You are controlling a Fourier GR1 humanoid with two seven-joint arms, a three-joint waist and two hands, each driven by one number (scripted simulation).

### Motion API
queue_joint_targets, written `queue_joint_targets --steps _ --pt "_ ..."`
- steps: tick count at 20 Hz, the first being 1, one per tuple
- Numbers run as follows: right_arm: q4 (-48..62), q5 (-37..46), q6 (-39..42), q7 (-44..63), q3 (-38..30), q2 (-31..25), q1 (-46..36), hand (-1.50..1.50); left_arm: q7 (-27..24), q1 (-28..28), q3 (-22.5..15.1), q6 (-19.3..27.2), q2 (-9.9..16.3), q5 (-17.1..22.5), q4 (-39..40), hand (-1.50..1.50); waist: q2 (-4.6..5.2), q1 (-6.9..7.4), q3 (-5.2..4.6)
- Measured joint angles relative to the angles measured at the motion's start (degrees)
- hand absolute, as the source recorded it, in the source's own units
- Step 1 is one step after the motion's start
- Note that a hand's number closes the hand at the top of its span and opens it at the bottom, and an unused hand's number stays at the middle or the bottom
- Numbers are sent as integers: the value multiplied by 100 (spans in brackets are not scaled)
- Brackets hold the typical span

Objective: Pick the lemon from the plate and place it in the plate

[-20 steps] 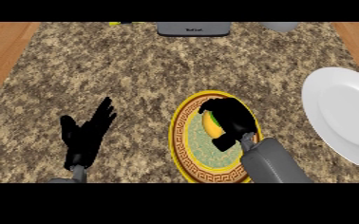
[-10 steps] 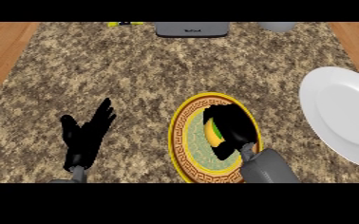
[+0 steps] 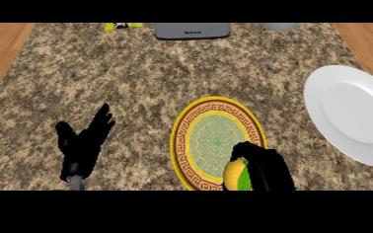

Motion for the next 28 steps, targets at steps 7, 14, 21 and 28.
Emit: queue_joint_targets --steps 7,14,21,28 --pt "-1491 308 -1299 121 16 -28 1042 150 63 48 -28 -25 -9 -18 -83 0 35 85 1" --pt "-2152 -947 -2222 -108 -840 -244 1619 150 43 -57 -56 -69 -76 -47 -33 0 60 153 7" --pt "-1581 -3026 -2742 -917 -2437 -668 1199 150 19 -19 -23 -143 -60 -46 -70 0 72 211 10" --pt "253 -4457 -2915 -2092 -4073 -1218 181 150 69 -10 -31 -198 -83 -35 -123 0 83 257 10"
